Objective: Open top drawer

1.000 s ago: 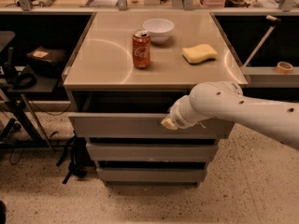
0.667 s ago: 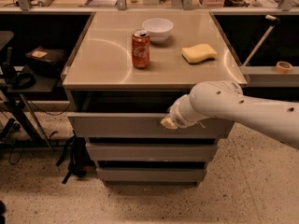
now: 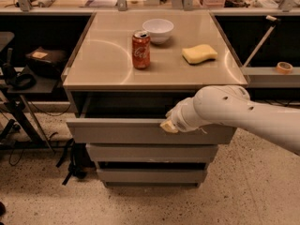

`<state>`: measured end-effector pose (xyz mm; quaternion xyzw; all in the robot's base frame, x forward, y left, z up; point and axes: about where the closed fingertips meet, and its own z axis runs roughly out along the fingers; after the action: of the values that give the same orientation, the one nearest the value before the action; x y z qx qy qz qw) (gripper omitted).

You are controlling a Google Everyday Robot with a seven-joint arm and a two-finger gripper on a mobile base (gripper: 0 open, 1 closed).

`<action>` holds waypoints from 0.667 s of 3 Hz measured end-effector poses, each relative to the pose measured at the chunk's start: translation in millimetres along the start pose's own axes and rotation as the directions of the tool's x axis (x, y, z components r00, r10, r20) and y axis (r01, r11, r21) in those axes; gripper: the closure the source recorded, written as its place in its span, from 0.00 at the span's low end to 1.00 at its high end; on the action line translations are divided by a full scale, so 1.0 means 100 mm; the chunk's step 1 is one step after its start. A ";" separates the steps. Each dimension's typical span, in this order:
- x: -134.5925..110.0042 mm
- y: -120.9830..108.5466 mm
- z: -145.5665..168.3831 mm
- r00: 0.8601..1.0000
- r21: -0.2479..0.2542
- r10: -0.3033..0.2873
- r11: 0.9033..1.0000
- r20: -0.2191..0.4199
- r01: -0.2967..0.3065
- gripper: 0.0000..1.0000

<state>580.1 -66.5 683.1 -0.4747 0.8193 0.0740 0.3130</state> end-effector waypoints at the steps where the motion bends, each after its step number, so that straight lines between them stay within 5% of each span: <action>1: 0.05 0.12 -0.09 1.000 0.002 0.005 1.000 0.003 -0.005 1.00; 2: 0.04 0.12 -0.12 1.000 0.002 0.005 1.000 0.003 -0.005 1.00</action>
Offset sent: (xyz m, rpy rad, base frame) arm -0.6408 -0.0728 0.0945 0.1176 0.0381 -0.1503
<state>563.5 -67.9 687.7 -0.4721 0.8202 0.0744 0.3145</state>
